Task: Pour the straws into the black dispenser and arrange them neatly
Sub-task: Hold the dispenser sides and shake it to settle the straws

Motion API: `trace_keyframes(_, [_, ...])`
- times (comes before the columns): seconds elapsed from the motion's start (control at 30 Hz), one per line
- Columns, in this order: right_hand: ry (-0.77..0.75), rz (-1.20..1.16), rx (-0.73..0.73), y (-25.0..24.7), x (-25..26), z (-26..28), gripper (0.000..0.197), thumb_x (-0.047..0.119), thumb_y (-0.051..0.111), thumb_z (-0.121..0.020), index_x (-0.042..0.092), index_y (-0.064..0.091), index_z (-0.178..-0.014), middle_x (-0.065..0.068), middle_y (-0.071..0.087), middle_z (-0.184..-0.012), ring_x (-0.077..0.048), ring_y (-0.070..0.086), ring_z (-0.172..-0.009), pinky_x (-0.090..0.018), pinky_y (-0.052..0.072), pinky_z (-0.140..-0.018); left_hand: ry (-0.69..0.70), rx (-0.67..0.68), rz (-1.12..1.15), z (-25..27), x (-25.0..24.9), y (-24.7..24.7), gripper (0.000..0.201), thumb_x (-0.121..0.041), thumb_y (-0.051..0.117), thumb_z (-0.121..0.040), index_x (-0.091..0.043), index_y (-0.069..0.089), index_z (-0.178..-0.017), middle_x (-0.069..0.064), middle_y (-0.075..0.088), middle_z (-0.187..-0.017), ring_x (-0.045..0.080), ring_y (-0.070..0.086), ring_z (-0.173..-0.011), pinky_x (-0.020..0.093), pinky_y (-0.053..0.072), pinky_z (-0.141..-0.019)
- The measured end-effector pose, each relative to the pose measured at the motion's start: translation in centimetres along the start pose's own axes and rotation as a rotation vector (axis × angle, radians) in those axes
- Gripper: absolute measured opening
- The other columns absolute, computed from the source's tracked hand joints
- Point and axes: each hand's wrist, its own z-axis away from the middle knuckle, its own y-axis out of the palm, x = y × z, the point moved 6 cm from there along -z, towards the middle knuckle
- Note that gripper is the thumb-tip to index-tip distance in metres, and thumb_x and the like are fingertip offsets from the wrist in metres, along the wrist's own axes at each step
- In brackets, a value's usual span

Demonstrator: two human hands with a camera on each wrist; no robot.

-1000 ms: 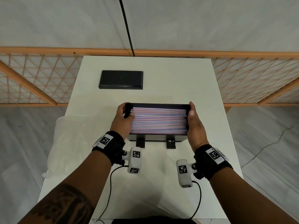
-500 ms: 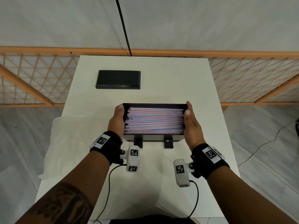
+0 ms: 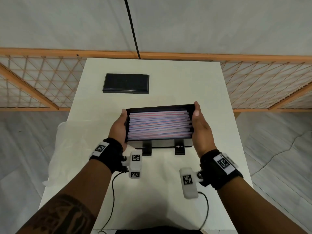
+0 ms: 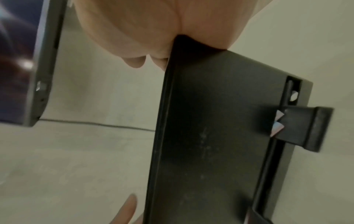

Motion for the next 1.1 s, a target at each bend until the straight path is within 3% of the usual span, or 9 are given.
trace_keyframes(0.07, [-0.008, 0.007, 0.062, 0.4, -0.3, 0.3, 0.055, 0.045, 0.029, -0.107, 0.030, 0.024, -0.159, 0.020, 0.043, -0.151, 0.016, 0.041, -0.131, -0.006, 0.039, -0.103, -0.002, -0.009, 0.011, 0.0, -0.2, 0.0, 0.052, -0.053, 0.035, -0.103, -0.018, 0.072, -0.111, 0.010, 0.075, -0.110, 0.027, 0.071, -0.098, 0.040, 0.055, -0.090])
trace_keyframes(0.17, [0.002, -0.021, 0.003, -0.3, -1.1, 0.5, 0.057, 0.050, 0.031, -0.106, 0.028, 0.026, -0.159, 0.015, 0.040, -0.156, 0.010, 0.042, -0.135, -0.015, 0.035, -0.113, 0.001, -0.018, -0.029, -0.1, -0.1, 0.0, 0.048, -0.053, 0.037, -0.103, -0.020, 0.072, -0.107, 0.006, 0.076, -0.103, 0.026, 0.071, -0.096, 0.040, 0.055, -0.092])
trace_keyframes(0.27, [0.012, 0.001, 0.033, -0.3, -1.8, 0.0, 0.053, 0.041, 0.028, -0.109, 0.026, 0.026, -0.159, 0.015, 0.039, -0.156, 0.013, 0.044, -0.130, 0.000, 0.035, -0.099, 0.005, -0.035, -0.045, -0.1, -0.1, 0.2, 0.049, -0.054, 0.039, -0.102, -0.019, 0.072, -0.113, 0.008, 0.075, -0.110, 0.029, 0.069, -0.105, 0.046, 0.051, -0.101])
trace_keyframes(0.33, [0.041, -0.061, -0.002, -1.1, -2.7, 0.0, 0.050, 0.039, 0.028, -0.110, 0.027, 0.030, -0.158, 0.015, 0.043, -0.153, 0.019, 0.047, -0.123, -0.005, 0.039, -0.102, 0.019, -0.031, -0.068, -0.2, 0.1, 0.6, 0.048, -0.055, 0.042, -0.101, -0.021, 0.071, -0.119, 0.007, 0.074, -0.115, 0.028, 0.067, -0.111, 0.048, 0.048, -0.105])
trace_keyframes(0.43, [0.075, -0.106, -0.062, -2.0, -3.7, -0.3, 0.048, 0.043, 0.031, -0.109, 0.031, 0.036, -0.156, 0.015, 0.048, -0.151, 0.003, 0.047, -0.134, -0.028, 0.035, -0.117, 0.070, -0.032, -0.087, 0.0, -0.3, 1.3, 0.040, -0.055, 0.047, -0.099, -0.031, 0.072, -0.119, -0.001, 0.074, -0.113, 0.022, 0.067, -0.111, 0.043, 0.049, -0.105])
trace_keyframes(0.6, [0.143, -0.273, -0.132, -2.7, -3.9, -1.2, 0.042, 0.045, 0.036, -0.108, 0.032, 0.055, -0.144, 0.033, 0.067, -0.115, 0.013, 0.060, -0.112, -0.024, 0.041, -0.110, 0.083, -0.002, -0.106, 0.1, -1.6, 2.7, 0.038, -0.061, 0.053, -0.094, -0.034, 0.074, -0.110, -0.005, 0.075, -0.108, 0.016, 0.070, -0.101, 0.032, 0.053, -0.093])
trace_keyframes(0.83, [0.103, -0.153, -0.072, -1.9, -4.1, -1.1, 0.049, 0.046, 0.031, -0.109, 0.032, 0.038, -0.155, 0.023, 0.050, -0.145, 0.015, 0.048, -0.127, -0.018, 0.034, -0.112, 0.061, -0.018, -0.073, 0.1, -0.9, 1.7, 0.040, -0.060, 0.049, -0.096, -0.034, 0.074, -0.114, 0.008, 0.068, -0.126, 0.028, 0.064, -0.117, 0.045, 0.049, -0.105])
trace_keyframes(1.0, [0.078, -0.092, -0.010, -1.6, -4.0, -0.8, 0.050, 0.041, 0.026, -0.110, 0.029, 0.028, -0.158, 0.020, 0.042, -0.150, 0.029, 0.041, -0.119, 0.002, 0.035, -0.095, 0.056, -0.018, -0.030, -0.1, -0.5, 1.5, 0.039, -0.059, 0.049, -0.097, -0.033, 0.077, -0.106, 0.008, 0.068, -0.126, 0.028, 0.063, -0.118, 0.048, 0.045, -0.109])
trace_keyframes(1.1, [0.071, -0.092, -0.022, -1.7, -4.1, -1.2, 0.049, 0.045, 0.028, -0.109, 0.032, 0.033, -0.157, 0.022, 0.045, -0.149, 0.022, 0.042, -0.125, -0.011, 0.033, -0.108, 0.049, 0.002, -0.031, 0.1, -0.5, 1.4, 0.041, -0.065, 0.051, -0.091, -0.037, 0.077, -0.105, 0.003, 0.068, -0.118, 0.025, 0.061, -0.109, 0.052, 0.039, -0.112])
